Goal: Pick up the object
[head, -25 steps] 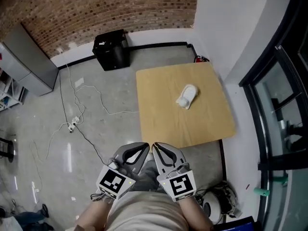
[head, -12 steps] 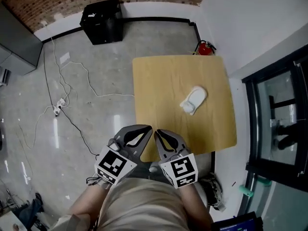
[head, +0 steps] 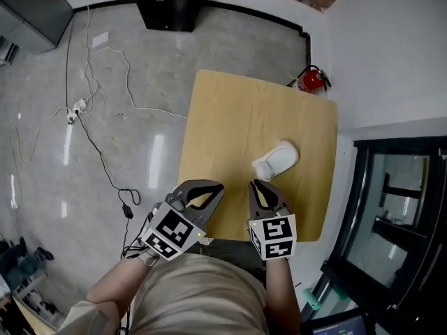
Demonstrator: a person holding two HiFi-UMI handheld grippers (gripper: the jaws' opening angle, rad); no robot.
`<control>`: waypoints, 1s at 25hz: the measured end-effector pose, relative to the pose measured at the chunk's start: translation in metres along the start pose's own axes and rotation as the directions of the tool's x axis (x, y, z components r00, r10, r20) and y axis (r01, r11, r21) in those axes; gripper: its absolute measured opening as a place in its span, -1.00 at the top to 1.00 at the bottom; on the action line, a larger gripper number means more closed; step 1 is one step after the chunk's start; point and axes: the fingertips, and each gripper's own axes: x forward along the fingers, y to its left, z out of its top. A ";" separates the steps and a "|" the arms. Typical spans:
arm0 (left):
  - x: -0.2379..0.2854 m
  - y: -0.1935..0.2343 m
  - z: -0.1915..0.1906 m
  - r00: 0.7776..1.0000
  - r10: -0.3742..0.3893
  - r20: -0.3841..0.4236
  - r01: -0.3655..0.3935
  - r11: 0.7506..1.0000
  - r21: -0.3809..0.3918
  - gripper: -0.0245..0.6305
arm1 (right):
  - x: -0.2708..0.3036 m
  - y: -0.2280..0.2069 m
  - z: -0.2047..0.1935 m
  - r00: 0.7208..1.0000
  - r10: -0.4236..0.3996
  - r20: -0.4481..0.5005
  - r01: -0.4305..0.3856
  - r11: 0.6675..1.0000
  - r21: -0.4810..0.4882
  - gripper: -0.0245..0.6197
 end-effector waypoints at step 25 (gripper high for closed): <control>0.222 0.006 -0.095 0.965 0.219 -0.147 -0.238 0.483 -0.843 0.00 | 0.104 -0.173 -0.077 0.824 0.207 -0.527 -0.339 0.926 -0.165 0.22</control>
